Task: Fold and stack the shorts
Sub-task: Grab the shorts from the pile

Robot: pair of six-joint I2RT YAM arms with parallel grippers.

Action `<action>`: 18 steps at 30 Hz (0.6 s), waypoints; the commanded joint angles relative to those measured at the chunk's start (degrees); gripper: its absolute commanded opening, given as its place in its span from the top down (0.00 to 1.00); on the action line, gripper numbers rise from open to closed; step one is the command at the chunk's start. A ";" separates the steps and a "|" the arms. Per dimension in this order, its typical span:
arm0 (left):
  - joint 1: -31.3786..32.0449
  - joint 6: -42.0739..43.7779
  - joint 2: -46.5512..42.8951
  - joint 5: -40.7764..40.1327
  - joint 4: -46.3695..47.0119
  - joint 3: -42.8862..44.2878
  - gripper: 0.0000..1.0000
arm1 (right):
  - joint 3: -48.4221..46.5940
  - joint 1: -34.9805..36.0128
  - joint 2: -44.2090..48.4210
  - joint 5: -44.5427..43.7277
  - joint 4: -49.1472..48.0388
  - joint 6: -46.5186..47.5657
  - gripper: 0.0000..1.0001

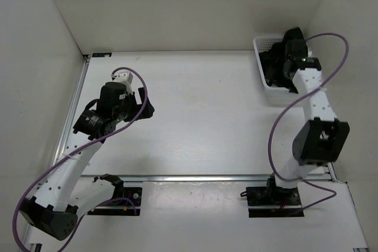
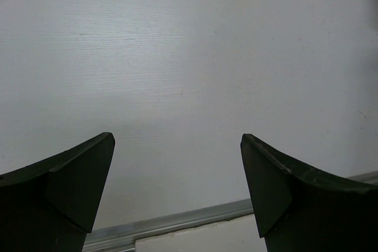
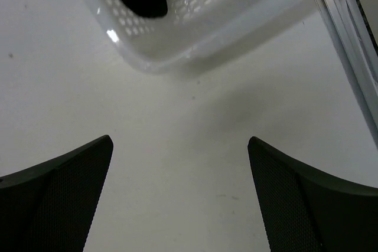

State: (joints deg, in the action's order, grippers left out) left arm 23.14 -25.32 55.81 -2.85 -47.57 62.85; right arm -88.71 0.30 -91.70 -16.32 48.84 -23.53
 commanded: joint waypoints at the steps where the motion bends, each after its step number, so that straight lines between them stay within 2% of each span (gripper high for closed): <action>1: -0.11 -2.88 -0.97 -4.96 -0.07 1.22 0.00 | -8.74 -5.91 -7.86 10.86 0.20 -0.55 0.00; 10: -0.11 -3.95 3.77 -11.21 -0.07 2.45 0.00 | -37.98 -8.12 -35.10 11.22 2.31 -3.54 0.01; 14: -0.11 -3.95 7.37 -10.07 -0.07 3.68 0.00 | -46.63 -10.04 -45.73 10.08 2.31 -6.34 0.04; 18: -0.11 -3.95 10.80 -10.07 -0.07 7.01 0.00 | -52.17 -10.67 -52.08 7.97 2.31 -7.49 0.08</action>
State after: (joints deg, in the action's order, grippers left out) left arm 23.11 -28.80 65.93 -11.68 -47.72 66.02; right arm -136.18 -9.26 -141.43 -7.16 49.89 -29.02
